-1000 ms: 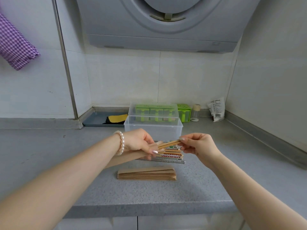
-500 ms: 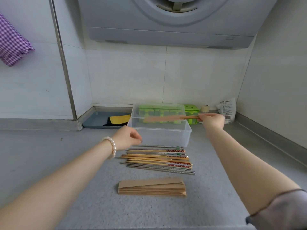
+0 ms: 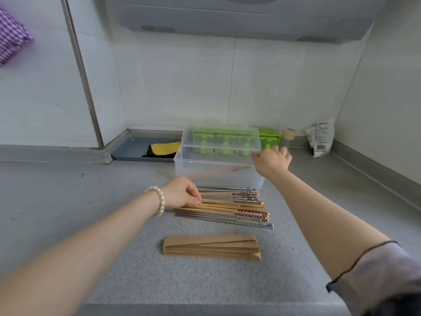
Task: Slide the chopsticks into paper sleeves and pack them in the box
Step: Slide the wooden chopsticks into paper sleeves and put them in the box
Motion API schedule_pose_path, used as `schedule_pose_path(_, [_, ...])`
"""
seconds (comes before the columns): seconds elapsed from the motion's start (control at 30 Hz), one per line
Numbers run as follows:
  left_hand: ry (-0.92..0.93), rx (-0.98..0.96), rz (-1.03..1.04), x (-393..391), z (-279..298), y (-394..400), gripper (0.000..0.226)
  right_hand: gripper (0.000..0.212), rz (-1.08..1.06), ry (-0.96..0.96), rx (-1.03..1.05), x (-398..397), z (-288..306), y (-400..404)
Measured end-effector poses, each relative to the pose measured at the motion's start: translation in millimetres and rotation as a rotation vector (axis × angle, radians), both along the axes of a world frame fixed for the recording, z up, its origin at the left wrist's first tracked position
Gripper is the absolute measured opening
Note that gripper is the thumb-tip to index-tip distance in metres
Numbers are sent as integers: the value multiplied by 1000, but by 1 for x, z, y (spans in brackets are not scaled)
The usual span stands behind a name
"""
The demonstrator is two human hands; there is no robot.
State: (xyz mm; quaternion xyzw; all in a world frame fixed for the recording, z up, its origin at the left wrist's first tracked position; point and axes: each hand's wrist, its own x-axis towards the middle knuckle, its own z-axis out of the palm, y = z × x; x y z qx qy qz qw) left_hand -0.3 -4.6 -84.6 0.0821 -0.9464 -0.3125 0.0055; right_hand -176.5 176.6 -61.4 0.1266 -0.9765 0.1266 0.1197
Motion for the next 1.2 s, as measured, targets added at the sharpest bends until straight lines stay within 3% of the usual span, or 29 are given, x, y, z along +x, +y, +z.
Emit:
schedule_pose_path(0.07, [-10, 7, -28, 2, -1, 5, 10, 46, 46, 28, -71, 3, 1, 8])
schedule_pose_path(0.17, [-29, 1, -67, 7, -1, 13, 13, 28, 179, 141, -383, 19, 7, 23])
schedule_pose_path(0.23, [-47, -14, -95, 11, -1, 19, 17, 21, 326, 0, -466, 31, 5, 33])
schedule_pose_path(0.3, [-77, -34, -127, 16, -2, 25, 22, 10, 444, -241, -295, 41, -1, 41])
schedule_pose_path(0.37, [-111, -51, -160, 21, -3, 32, 26, 15, 490, -363, -96, 49, -14, 45])
schedule_pose_path(0.6, [-170, -128, -194, 35, -6, 48, 40, 2, 423, -345, -147, 59, -41, 48])
schedule_pose_path(1.2, [-83, -157, -172, 43, -9, 56, 44, 17, 459, -279, -145, 63, -52, 51])
